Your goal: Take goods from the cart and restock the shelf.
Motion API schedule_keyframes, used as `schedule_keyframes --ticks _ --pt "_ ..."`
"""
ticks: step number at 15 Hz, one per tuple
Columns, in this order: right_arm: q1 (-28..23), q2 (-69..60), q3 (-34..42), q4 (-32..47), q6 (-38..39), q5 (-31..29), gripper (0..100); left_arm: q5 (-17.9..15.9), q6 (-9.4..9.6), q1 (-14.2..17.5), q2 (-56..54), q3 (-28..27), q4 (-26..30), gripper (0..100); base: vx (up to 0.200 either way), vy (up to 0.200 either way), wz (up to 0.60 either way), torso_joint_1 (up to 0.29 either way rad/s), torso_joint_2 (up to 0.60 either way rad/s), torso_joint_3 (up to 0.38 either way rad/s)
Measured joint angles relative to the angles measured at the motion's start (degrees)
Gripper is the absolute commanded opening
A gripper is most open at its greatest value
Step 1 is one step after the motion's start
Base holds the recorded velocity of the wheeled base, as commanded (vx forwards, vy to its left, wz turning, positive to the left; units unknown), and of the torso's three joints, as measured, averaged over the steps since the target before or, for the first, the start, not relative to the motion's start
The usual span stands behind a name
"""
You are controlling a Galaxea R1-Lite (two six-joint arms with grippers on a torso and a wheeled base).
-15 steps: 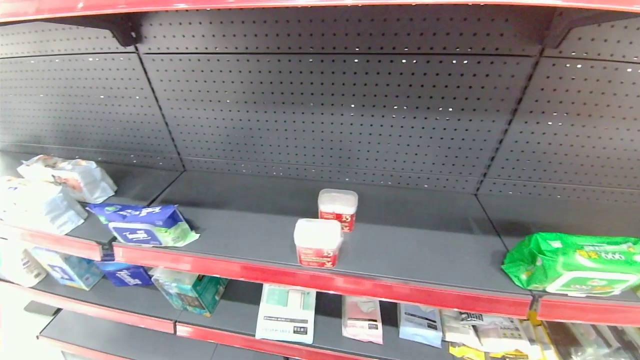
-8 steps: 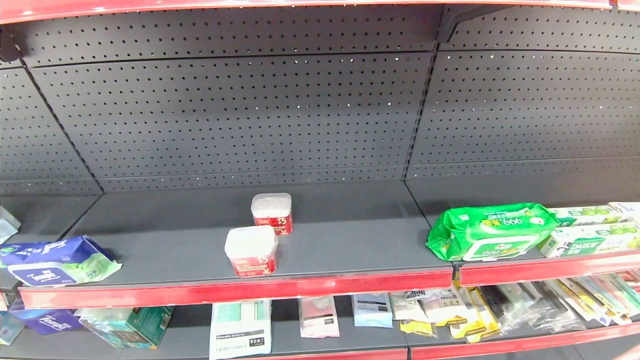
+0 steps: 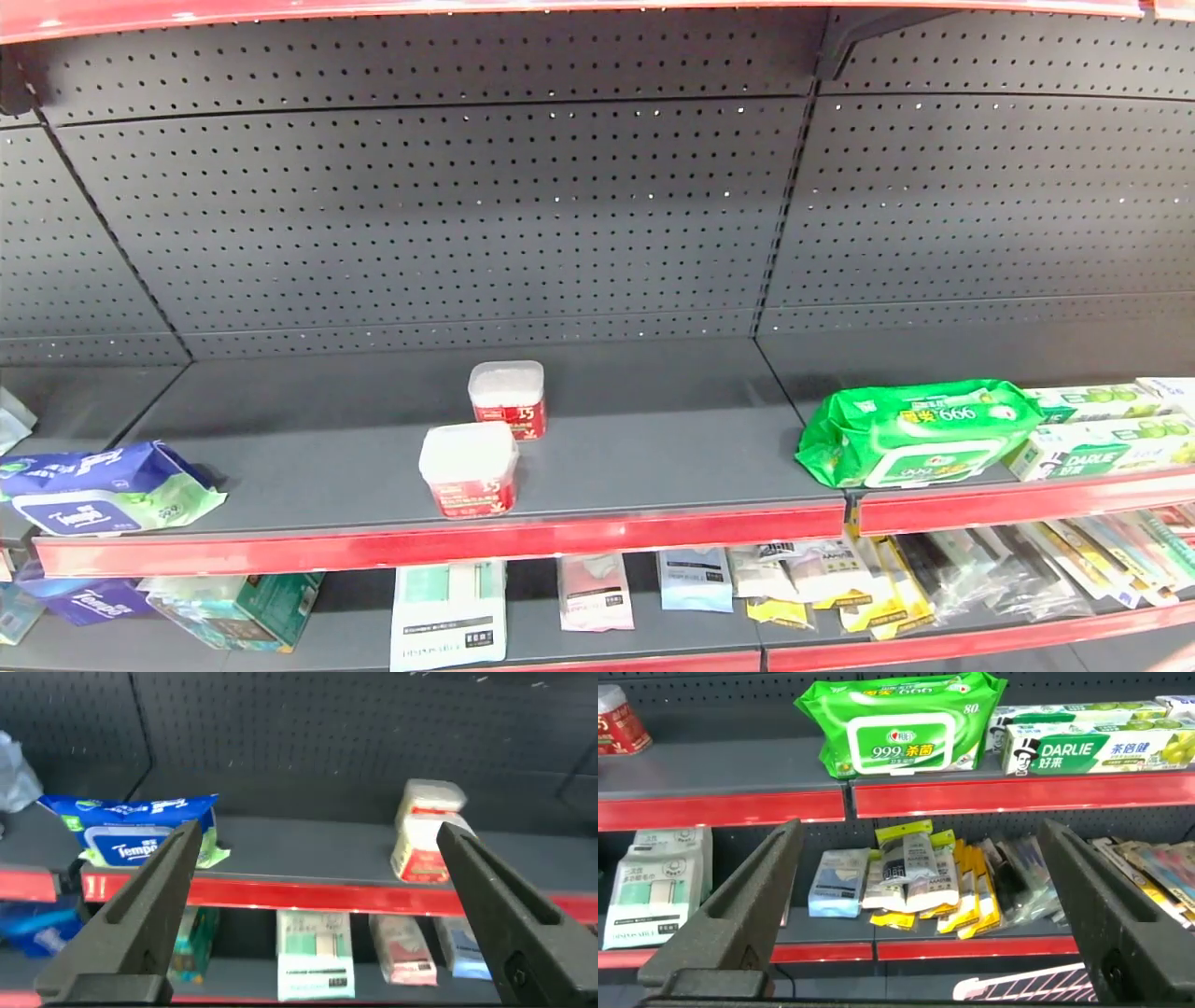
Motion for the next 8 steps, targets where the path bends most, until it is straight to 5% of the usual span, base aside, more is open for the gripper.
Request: schedule_keyframes --ticks 8 --pt "0.00 0.00 0.00 -0.02 0.02 0.00 100 3.50 -0.83 -0.05 51.79 -16.02 -2.05 100 0.000 0.000 0.00 0.000 0.00 0.000"
